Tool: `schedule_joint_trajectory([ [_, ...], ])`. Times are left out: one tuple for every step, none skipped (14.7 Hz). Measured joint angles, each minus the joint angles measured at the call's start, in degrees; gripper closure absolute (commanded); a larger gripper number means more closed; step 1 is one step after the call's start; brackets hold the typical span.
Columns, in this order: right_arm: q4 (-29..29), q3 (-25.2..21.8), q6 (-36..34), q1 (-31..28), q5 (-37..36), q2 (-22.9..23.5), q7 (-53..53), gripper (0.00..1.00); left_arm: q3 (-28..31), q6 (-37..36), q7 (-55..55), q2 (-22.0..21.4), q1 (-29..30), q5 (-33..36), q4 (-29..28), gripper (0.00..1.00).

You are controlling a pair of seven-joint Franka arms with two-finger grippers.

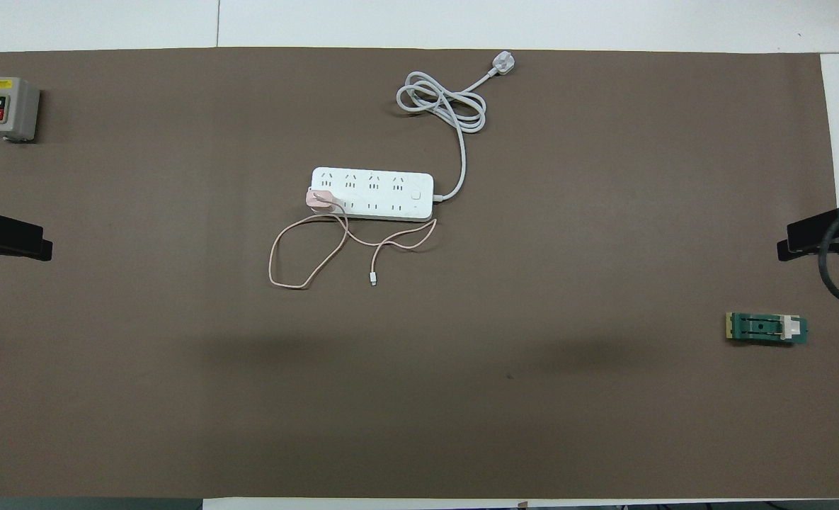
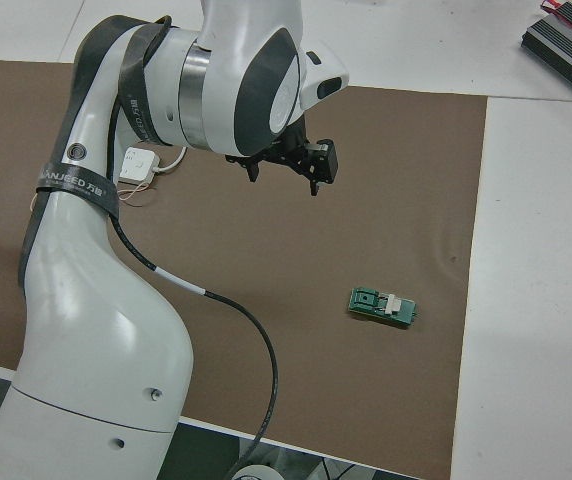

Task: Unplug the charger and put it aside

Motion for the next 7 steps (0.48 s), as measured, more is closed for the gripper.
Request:
schedule_joint_trajectory([
  [0.0, 0.0, 0.2, 0.0, 0.0, 0.0, 0.0, 0.00, 0.0, 0.0, 0.0, 0.0, 0.0, 0.0, 0.0, 0.00],
  [0.0, 0.0, 0.5, 0.0, 0.0, 0.0, 0.0, 0.00, 0.0, 0.0, 0.0, 0.0, 0.0, 0.0, 0.0, 0.00],
  [0.0, 0.0, 0.8, 0.1, 0.0, 0.0, 0.0, 0.00, 0.0, 0.0, 0.0, 0.0, 0.0, 0.0, 0.0, 0.00],
  [0.0, 0.0, 0.9, 0.1, 0.0, 0.0, 0.0, 0.00, 0.0, 0.0, 0.0, 0.0, 0.0, 0.0, 0.0, 0.00],
  [0.0, 0.0, 1.1, 0.1, 0.0, 0.0, 0.0, 0.00, 0.0, 0.0, 0.0, 0.0, 0.0, 0.0, 0.0, 0.00],
  [0.0, 0.0, 1.5, 0.1, 0.0, 0.0, 0.0, 0.00, 0.0, 0.0, 0.0, 0.0, 0.0, 0.0, 0.0, 0.00],
  [0.0, 0.0, 2.0, 0.2, 0.0, 0.0, 0.0, 0.00, 0.0, 0.0, 0.0, 0.0, 0.0, 0.0, 0.0, 0.00],
])
